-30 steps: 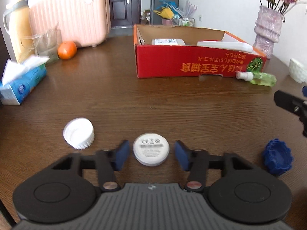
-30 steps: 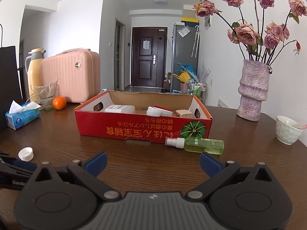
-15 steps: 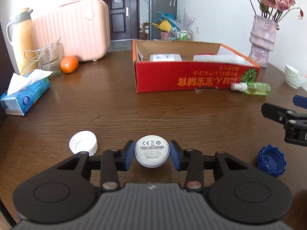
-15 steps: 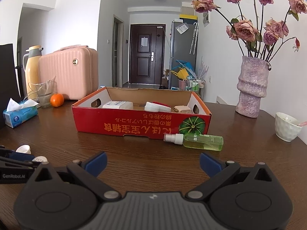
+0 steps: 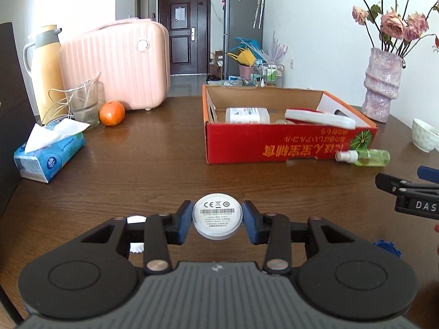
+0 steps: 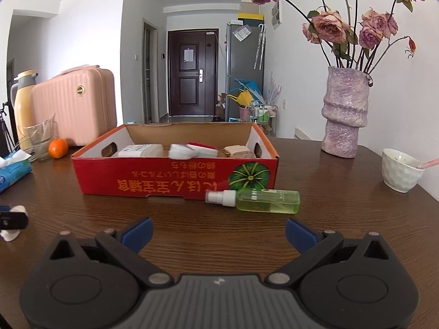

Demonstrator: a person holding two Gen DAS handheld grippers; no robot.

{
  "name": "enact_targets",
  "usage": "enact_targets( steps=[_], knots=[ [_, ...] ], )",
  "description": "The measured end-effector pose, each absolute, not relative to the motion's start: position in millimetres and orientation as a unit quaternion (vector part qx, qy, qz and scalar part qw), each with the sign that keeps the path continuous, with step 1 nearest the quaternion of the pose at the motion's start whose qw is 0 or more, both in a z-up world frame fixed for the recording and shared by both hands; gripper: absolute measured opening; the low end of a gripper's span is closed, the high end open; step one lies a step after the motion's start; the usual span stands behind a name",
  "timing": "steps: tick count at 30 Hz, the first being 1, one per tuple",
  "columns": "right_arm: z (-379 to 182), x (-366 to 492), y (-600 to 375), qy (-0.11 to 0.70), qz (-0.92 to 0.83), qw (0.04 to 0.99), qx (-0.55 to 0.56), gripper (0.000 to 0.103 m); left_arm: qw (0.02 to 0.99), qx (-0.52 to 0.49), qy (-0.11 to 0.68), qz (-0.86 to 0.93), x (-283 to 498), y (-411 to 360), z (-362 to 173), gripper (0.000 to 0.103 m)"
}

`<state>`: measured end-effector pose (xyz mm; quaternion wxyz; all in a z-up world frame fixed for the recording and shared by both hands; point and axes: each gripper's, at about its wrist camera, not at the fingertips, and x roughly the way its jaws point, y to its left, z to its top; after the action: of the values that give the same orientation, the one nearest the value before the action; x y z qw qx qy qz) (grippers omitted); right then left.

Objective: Organize rigid objects
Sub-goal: 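Lift the white disc container with the left gripper, then grasp the green spray bottle on the table with the right gripper while the left holds the disc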

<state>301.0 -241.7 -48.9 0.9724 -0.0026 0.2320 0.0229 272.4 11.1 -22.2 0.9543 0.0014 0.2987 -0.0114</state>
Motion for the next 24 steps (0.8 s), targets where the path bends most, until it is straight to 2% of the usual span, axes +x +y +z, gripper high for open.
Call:
enact_targets(
  steps=[24],
  knots=[
    [-68, 398, -273, 0.256, 0.035, 0.96, -0.102, 0.1, 0.962, -0.009, 0.273, 0.011, 308, 1, -7, 0.04]
  ],
)
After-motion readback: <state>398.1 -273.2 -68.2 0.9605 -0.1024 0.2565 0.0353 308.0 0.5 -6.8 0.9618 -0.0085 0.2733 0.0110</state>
